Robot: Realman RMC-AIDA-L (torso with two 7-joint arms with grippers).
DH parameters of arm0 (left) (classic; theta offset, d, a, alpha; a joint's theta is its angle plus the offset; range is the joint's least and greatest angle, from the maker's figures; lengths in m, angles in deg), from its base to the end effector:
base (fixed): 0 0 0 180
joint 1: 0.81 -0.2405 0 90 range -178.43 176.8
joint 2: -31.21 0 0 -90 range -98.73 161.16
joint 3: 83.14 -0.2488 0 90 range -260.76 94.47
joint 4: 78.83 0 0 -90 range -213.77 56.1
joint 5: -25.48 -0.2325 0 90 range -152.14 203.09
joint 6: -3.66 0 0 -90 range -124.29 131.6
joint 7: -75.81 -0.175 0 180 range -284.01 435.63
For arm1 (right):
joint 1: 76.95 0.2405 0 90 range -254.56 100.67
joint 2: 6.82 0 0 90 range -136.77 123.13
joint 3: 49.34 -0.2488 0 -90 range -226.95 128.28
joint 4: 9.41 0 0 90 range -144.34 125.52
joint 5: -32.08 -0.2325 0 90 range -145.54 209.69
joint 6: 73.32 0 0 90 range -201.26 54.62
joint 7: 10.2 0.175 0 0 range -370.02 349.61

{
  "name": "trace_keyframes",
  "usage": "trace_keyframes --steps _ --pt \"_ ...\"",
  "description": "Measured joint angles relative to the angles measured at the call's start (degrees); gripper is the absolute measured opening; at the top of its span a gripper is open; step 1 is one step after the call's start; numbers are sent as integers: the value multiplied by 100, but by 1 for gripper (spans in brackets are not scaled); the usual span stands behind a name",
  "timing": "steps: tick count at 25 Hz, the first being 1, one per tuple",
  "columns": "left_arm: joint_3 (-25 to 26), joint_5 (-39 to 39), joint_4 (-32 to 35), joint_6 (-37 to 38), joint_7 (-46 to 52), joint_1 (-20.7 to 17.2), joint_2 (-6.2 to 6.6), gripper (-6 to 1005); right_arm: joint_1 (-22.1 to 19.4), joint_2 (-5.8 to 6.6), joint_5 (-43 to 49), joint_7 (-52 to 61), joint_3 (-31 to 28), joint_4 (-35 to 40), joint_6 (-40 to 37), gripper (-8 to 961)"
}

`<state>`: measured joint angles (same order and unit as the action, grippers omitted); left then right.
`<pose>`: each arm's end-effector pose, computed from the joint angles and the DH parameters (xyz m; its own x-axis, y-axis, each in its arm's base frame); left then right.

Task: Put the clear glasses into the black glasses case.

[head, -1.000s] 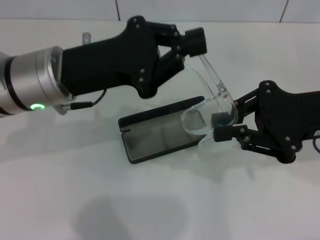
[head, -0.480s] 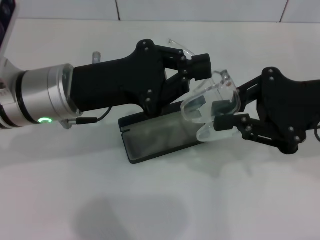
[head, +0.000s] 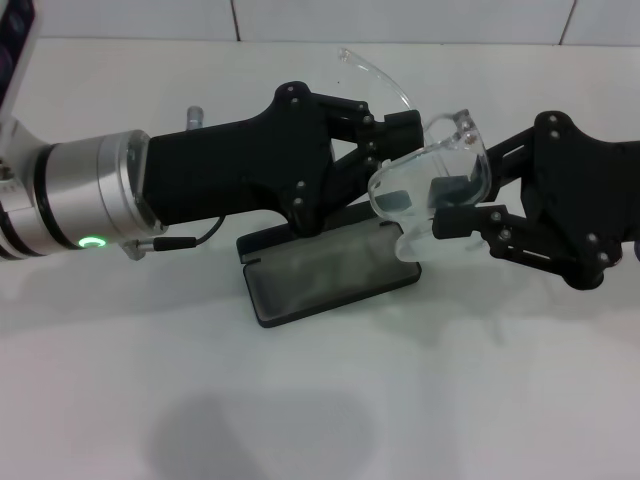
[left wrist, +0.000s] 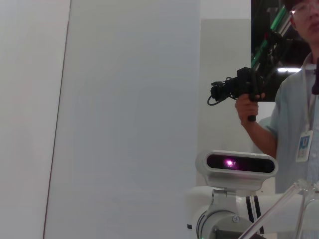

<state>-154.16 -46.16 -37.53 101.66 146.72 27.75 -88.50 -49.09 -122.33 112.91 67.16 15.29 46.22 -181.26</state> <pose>-0.1329 0.3253 -0.0271 0.5762 0.0439 0.8162 0.0730 -0.9973 0.0021 0.1300 0.3143 0.0281 0.6951 0.1010 -0.7118 0.1353 -0.9908 -0.0085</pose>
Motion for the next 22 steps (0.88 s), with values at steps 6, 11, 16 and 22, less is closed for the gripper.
trace_keyframes --steps 6,11,16,22 --pt "112 63 50 0 -44 -5 12 49 -11 3 36 -2 -3 0 24 113" --pt "509 384 66 17 -37 -63 18 49 -21 11 47 -3 43 -31 -4 113" --pt "407 473 67 49 -47 -30 14 50 1 -3 168 14 83 -69 16 113" --pt "-70 491 10 87 -160 177 -8 50 43 -37 233 15 153 -77 130 112"
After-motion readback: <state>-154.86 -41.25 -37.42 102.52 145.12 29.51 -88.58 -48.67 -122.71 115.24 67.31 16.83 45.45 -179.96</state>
